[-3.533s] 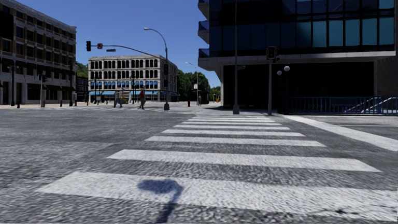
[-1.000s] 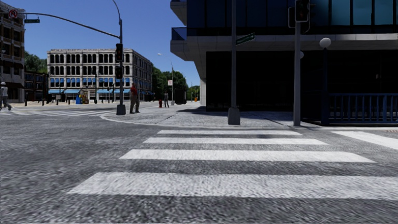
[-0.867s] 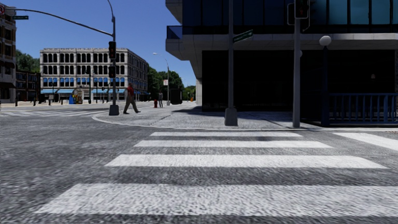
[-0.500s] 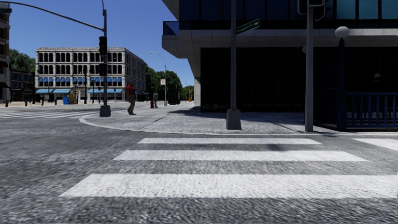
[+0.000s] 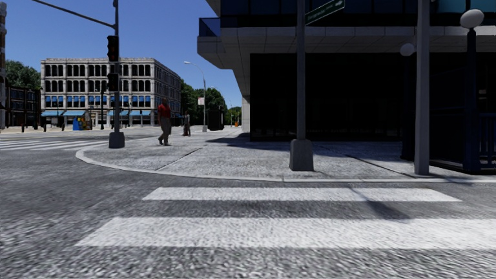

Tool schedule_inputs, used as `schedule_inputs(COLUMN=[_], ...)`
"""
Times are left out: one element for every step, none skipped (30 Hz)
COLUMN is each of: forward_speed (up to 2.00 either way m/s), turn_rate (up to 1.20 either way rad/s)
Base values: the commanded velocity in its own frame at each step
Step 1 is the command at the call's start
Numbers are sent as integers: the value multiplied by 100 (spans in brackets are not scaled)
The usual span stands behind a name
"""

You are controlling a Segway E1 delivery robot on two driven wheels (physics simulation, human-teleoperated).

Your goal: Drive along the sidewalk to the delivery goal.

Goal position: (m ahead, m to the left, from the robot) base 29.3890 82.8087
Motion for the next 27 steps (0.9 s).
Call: schedule_inputs(forward_speed=[200,200,200,200,200,200,200,200,200,200,200,200,200,200,200,200,200,200,200,200,200,200,200,200,197,197,180], turn_rate=[0,0,0,0,0,0,0,0,0,0,0,0,0,0,0,0,0,0,0,0,0,0,0,0,12,12,28])
